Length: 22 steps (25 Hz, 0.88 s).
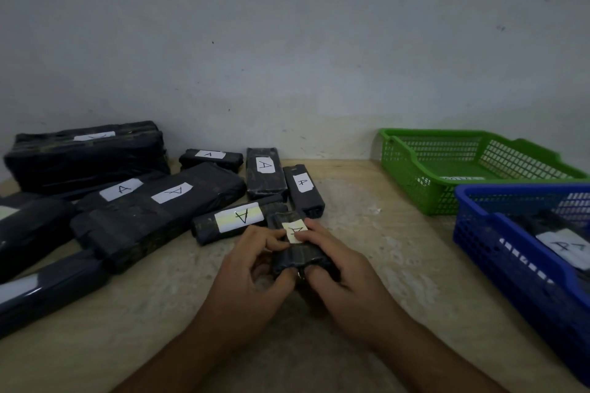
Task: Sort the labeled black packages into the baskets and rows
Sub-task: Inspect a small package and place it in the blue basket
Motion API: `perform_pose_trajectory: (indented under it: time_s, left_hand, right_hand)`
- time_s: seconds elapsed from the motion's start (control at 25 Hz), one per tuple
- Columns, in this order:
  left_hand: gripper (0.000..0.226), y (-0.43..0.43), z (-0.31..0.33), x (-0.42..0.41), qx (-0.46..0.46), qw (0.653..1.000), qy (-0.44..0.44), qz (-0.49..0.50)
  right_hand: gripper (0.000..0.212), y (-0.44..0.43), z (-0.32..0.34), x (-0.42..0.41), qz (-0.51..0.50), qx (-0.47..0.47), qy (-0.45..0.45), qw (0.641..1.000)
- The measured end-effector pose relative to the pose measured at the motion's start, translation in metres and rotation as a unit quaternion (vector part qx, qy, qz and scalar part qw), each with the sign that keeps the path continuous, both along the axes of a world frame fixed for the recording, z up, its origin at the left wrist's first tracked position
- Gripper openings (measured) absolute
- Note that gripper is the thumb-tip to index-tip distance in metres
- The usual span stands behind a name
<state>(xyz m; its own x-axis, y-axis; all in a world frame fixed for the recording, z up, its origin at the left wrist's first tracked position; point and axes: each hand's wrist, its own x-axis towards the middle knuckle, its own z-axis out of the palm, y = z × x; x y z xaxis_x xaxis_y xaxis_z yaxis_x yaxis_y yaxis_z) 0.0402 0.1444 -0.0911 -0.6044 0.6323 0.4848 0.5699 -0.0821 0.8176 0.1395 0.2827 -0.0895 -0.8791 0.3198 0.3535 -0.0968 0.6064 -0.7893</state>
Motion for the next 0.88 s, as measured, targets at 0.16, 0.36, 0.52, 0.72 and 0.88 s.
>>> perform_pose_trajectory:
  time_s: [0.16,0.36,0.52,0.72,0.88]
  left_hand:
    - [0.029,-0.0007,-0.0024,0.0019,-0.023,1.0,0.022,-0.002]
    - [0.019,-0.0005,-0.002,-0.0005,0.005,1.0,-0.015,0.011]
    - [0.019,-0.0015,-0.0025,-0.0025,0.003,1.0,-0.021,-0.018]
    - [0.031,-0.0025,-0.0042,-0.0049,0.006,0.999,-0.04,-0.025]
    - [0.023,-0.0028,-0.002,-0.0052,0.01,0.999,-0.037,-0.024]
  right_hand:
    - [0.048,0.0002,-0.0026,-0.0017,-0.019,-0.011,0.027,0.999]
    - [0.053,-0.0023,-0.0039,-0.0021,-0.003,0.014,0.025,1.0]
    - [0.041,-0.0006,-0.0029,-0.0008,-0.006,-0.003,0.035,0.999]
    - [0.044,-0.0013,-0.0014,-0.0002,-0.004,0.015,0.039,0.999]
    - [0.047,0.0,-0.0001,0.0005,0.009,0.002,0.033,0.999]
